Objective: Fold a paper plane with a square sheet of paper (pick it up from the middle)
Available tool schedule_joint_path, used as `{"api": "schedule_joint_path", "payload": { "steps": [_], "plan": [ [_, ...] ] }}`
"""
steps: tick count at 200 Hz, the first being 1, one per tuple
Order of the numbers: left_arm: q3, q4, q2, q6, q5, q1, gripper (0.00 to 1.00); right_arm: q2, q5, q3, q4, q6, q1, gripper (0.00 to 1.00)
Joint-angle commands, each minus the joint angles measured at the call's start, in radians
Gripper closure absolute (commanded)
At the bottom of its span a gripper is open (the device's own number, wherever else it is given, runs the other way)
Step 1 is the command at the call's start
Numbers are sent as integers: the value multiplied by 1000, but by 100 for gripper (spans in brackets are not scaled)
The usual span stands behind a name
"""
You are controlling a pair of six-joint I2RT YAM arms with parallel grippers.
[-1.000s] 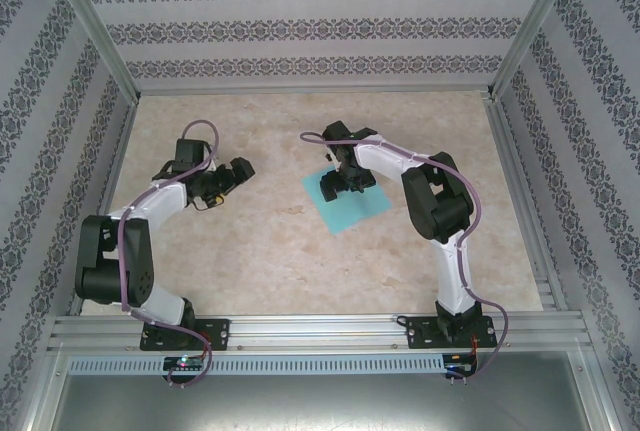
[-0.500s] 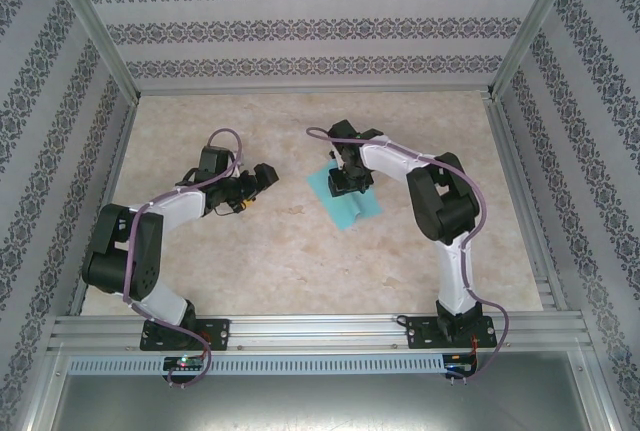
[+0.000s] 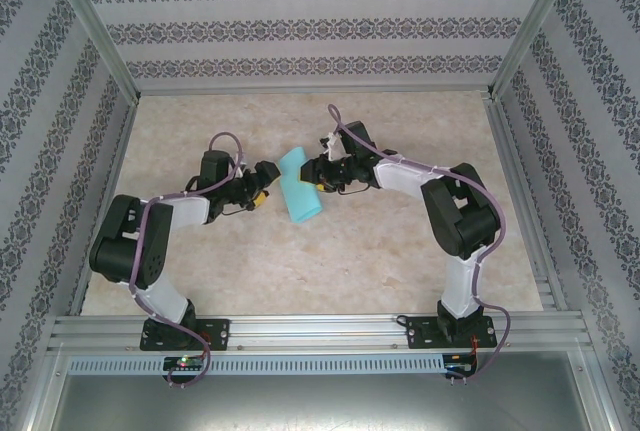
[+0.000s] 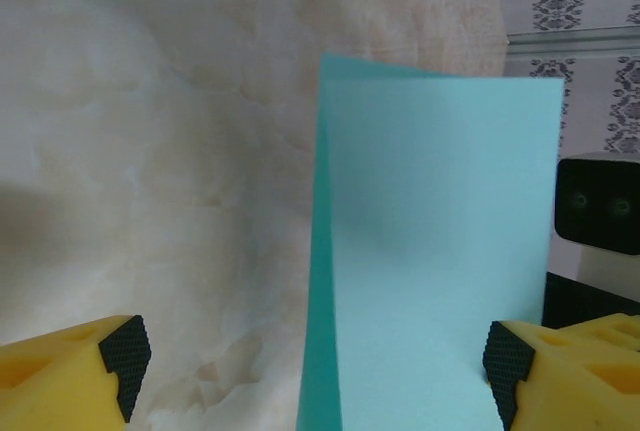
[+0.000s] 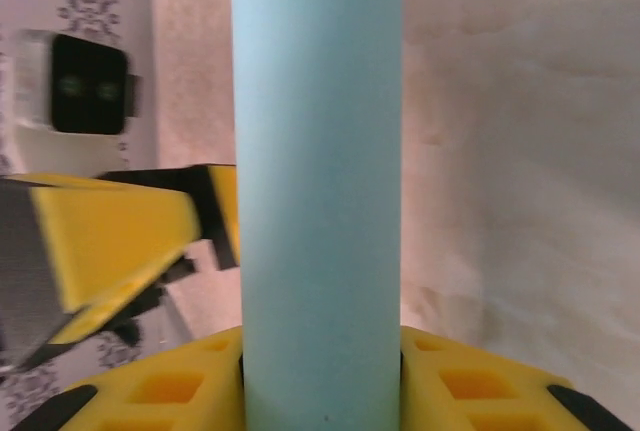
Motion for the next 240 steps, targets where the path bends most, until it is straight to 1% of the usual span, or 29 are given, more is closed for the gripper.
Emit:
{"api": "schedule_joint_path", "payload": {
  "steps": [1, 19, 42, 59, 82, 113, 123, 167, 194, 210, 225, 240],
  "plan": [
    [-29, 197, 23, -107, 65, 5, 15, 40, -88, -31, 196, 156, -5, 61],
    [-48, 241, 39, -129, 71, 0, 22, 64, -86, -44, 235, 193, -8, 61],
    [-64, 294, 67, -154, 83, -8, 34, 91, -93, -60, 290, 240, -6, 60],
    [-71, 331, 88, -172, 88, -12, 43, 102, -93, -64, 299, 253, -7, 60],
    [-64, 358, 109, -185, 96, -19, 52, 109, -99, -68, 312, 267, -7, 60],
    [-62, 375, 127, -191, 93, -30, 58, 111, -101, -70, 317, 279, -8, 60],
    [-62, 380, 128, -193, 92, -30, 62, 113, -100, -71, 315, 280, -8, 60],
    [-84, 447, 132, -203, 79, -29, 72, 117, -93, -82, 307, 278, -10, 59],
    [-100, 492, 137, -209, 69, -30, 81, 111, -84, -82, 280, 260, -10, 56],
    [-97, 480, 139, -193, 71, -30, 86, 101, -76, -86, 262, 248, -9, 54],
    [-92, 460, 137, -176, 68, -30, 92, 84, -61, -85, 217, 221, -7, 50],
    [-86, 431, 136, -156, 69, -30, 99, 56, -31, -83, 152, 175, -7, 44]
  ]
}}
